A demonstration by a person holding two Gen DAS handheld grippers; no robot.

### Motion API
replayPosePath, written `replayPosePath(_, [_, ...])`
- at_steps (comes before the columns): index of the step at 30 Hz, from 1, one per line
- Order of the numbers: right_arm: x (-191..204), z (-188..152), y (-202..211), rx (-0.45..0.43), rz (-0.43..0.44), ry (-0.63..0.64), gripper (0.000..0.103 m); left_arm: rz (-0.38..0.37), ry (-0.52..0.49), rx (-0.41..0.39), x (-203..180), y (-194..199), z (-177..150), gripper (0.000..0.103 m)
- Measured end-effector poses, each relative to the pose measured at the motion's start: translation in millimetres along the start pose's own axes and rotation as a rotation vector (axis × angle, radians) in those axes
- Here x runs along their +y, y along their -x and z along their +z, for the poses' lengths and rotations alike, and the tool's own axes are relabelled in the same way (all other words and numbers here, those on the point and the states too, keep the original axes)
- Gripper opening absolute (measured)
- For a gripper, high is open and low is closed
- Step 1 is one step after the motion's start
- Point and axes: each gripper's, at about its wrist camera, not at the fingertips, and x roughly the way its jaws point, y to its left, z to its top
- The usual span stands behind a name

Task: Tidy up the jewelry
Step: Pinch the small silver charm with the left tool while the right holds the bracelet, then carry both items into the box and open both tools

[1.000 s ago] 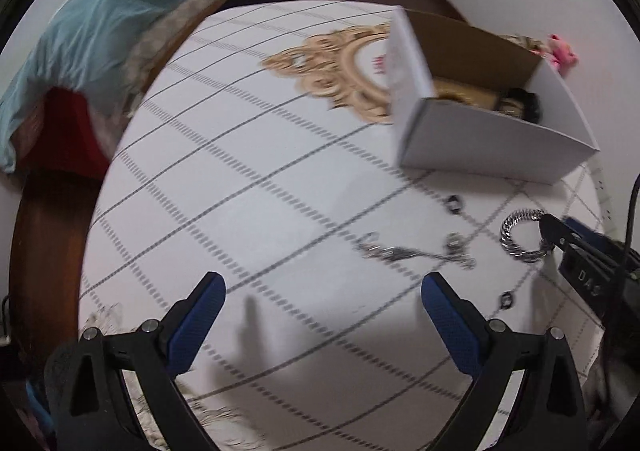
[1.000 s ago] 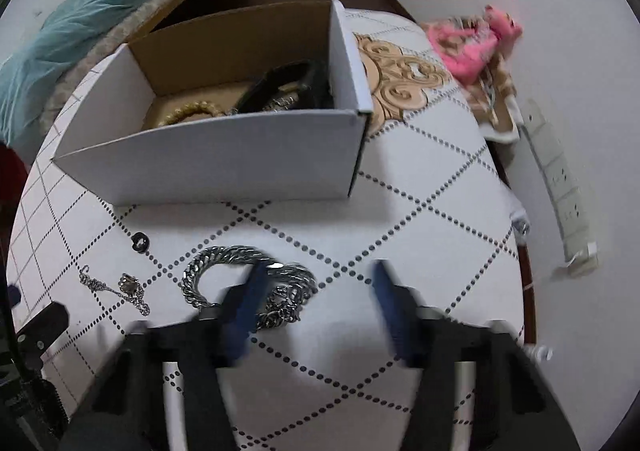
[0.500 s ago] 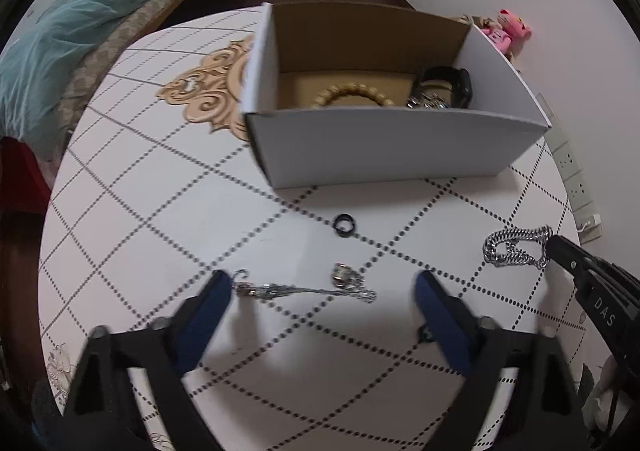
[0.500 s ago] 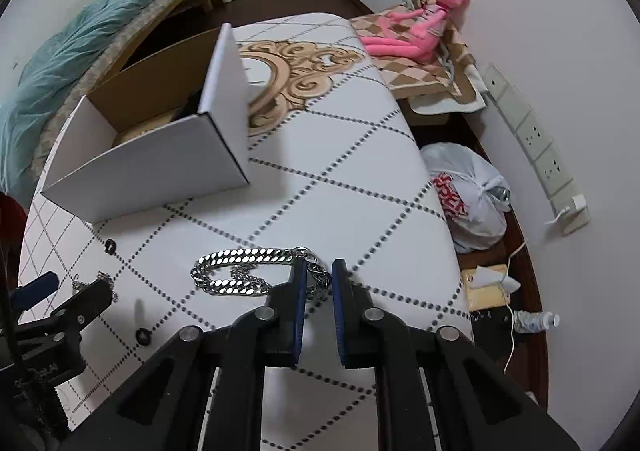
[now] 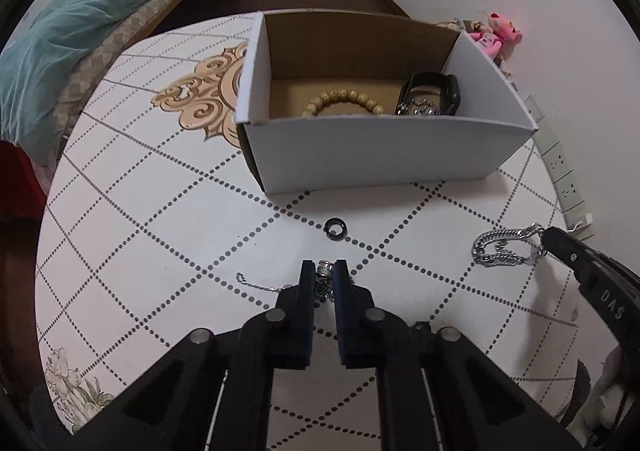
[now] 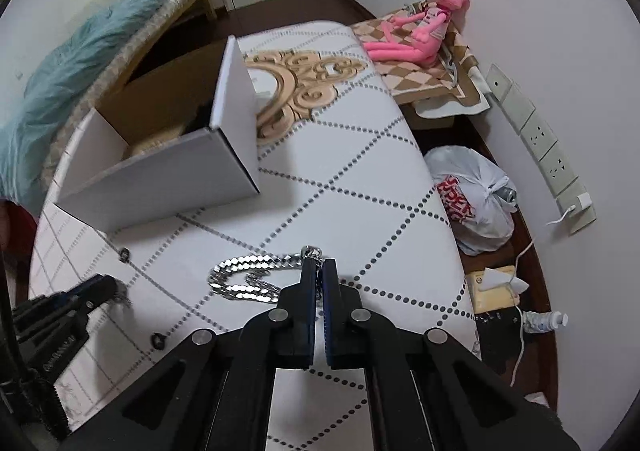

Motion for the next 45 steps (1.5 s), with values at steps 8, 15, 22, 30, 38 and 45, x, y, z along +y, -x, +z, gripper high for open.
replayPosePath(8, [0.4,9.9,35.3,-0.041,0.096,-0.028,0.003,-0.057,0.036,-0.060,14.6,41.4,2.0,0.006])
replayPosePath(15, [8.2,23.4,69.9,-0.090,0.158,-0.028,0.003,-0.124,0.041,-0.107,18.3,77.6,18.2,0.006])
replayPosePath(22, [25.2,63.5,113.4,-0.158,0.247,-0.003,0.003,-0.231,0.038,-0.174,14.0,121.6,63.0,0.006])
replayPosePath(30, [57.6,117.4,107.3,-0.169,0.274,0.067,0.003,-0.259,-0.001,-0.204,8.3,129.6,131.4,0.006])
replayPosePath(38, [80.2,156.1,54.9,-0.065,0.291,0.089,0.003,-0.249,0.016,-0.135,18.4,91.8,169.5,0.006])
replayPosePath(45, [99.3,176.0,16.0,0.028,0.316,0.113,0.003,-0.169,0.107,-0.029,36.8,59.0,180.3,0.011])
